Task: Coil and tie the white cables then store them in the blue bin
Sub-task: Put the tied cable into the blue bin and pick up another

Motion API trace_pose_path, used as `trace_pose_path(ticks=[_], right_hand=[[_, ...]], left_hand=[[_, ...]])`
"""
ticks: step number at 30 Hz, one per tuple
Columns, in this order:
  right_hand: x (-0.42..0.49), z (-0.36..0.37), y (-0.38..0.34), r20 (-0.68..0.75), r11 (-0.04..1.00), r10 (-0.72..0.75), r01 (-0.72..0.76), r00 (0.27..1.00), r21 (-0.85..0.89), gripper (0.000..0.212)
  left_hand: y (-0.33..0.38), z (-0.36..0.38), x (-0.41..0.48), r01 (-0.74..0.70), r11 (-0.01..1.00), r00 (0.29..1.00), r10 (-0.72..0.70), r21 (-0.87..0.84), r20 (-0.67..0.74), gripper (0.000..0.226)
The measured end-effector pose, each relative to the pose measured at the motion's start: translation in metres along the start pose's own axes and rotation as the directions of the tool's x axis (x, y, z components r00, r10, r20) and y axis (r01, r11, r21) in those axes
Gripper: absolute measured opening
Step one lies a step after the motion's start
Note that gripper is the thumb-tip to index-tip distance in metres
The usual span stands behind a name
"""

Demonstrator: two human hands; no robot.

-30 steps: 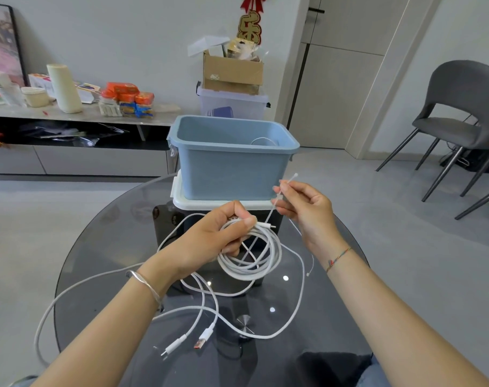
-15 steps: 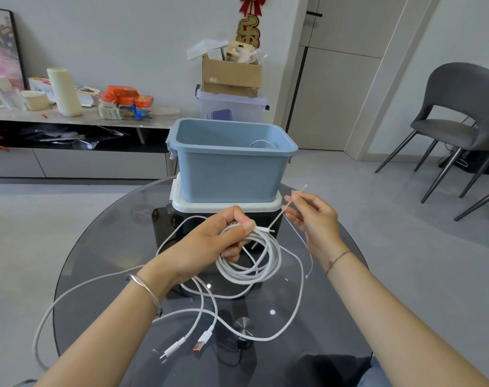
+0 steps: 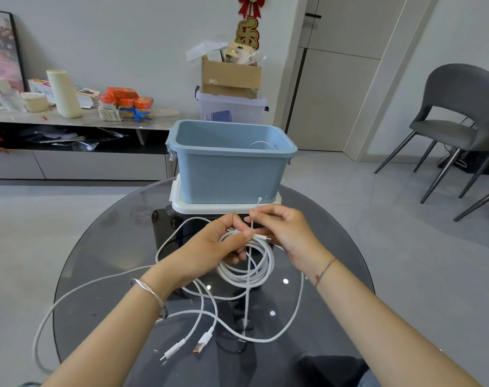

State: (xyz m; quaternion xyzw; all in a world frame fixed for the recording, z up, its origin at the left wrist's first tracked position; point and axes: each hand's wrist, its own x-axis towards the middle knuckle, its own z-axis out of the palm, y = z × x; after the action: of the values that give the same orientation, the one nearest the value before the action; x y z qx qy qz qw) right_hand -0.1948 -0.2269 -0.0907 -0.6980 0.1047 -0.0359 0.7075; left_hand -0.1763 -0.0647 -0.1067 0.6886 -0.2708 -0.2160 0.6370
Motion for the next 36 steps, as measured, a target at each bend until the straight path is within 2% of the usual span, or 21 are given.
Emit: trace_pose_path(ticks=[5, 8, 15, 17, 18, 20, 22, 25, 28, 30, 34, 36], right_hand=[[-0.003, 0.0, -0.001, -0.003, 1.0, 0.0, 0.0, 1.0, -0.006, 0.006], [-0.005, 0.001, 0.0, 0.031, 0.998, -0.021, 0.023, 0.999, -0.062, 0.011], [-0.005, -0.002, -0.001, 0.032, 0.997, -0.059, 0.061, 0.998, -0.055, 0.015], [-0.004, -0.002, -0.001, -0.016, 0.984, -0.14, 0.137, 0.99, -0.115, 0.019], [-0.006, -0.003, -0.002, -0.048, 0.955, -0.234, 0.22, 0.971, -0.2, 0.021], [-0.011, -0.004, -0.006, -0.009, 0.795, -0.485, 0.436, 0.874, -0.422, 0.027], [-0.022, -0.001, -0.009, 0.149, 0.597, -0.641, 0.611, 0.753, -0.52, 0.032], [-0.04, 0.009, -0.009, 0.358, 0.45, -0.683, 0.753, 0.637, -0.481, 0.036], [-0.045, 0.016, 0.001, 0.531, 0.213, -0.689, 0.838, 0.493, -0.502, 0.035], [-0.043, 0.017, 0.007, 0.621, 0.087, -0.652, 0.856, 0.436, -0.51, 0.03], [-0.039, 0.017, 0.014, 0.67, -0.103, -0.663, 0.846, 0.333, -0.523, 0.01], [-0.04, 0.015, 0.013, 0.664, -0.15, -0.687, 0.836, 0.295, -0.527, 0.01]], left_hand=[[-0.002, 0.004, 0.001, 0.037, 0.99, 0.999, -0.04, -0.135, -0.019, 0.01], [-0.003, 0.005, 0.002, 0.014, 0.993, 0.998, -0.02, -0.115, -0.053, 0.01], [-0.002, 0.005, 0.003, 0.006, 0.99, 0.989, -0.027, -0.14, -0.146, 0.01], [-0.002, 0.005, 0.004, -0.005, 0.988, 0.982, -0.025, -0.154, -0.189, 0.01], [-0.003, 0.005, 0.005, -0.013, 0.986, 0.976, -0.025, -0.169, -0.218, 0.011], [-0.003, 0.003, 0.006, -0.034, 0.978, 0.958, -0.026, -0.206, -0.284, 0.011], [-0.004, -0.002, 0.008, -0.065, 0.969, 0.937, -0.022, -0.237, -0.349, 0.01], [-0.006, -0.005, 0.01, -0.104, 0.967, 0.914, 0.001, -0.232, -0.405, 0.007], [-0.007, -0.004, 0.01, -0.107, 0.964, 0.915, -0.001, -0.244, -0.404, 0.008], [-0.007, -0.003, 0.01, -0.088, 0.959, 0.915, -0.03, -0.27, -0.403, 0.012], [-0.005, 0.0, 0.009, -0.086, 0.967, 0.903, -0.027, -0.241, -0.429, 0.013], [-0.003, 0.001, 0.009, -0.101, 0.968, 0.902, -0.008, -0.229, -0.431, 0.012]])
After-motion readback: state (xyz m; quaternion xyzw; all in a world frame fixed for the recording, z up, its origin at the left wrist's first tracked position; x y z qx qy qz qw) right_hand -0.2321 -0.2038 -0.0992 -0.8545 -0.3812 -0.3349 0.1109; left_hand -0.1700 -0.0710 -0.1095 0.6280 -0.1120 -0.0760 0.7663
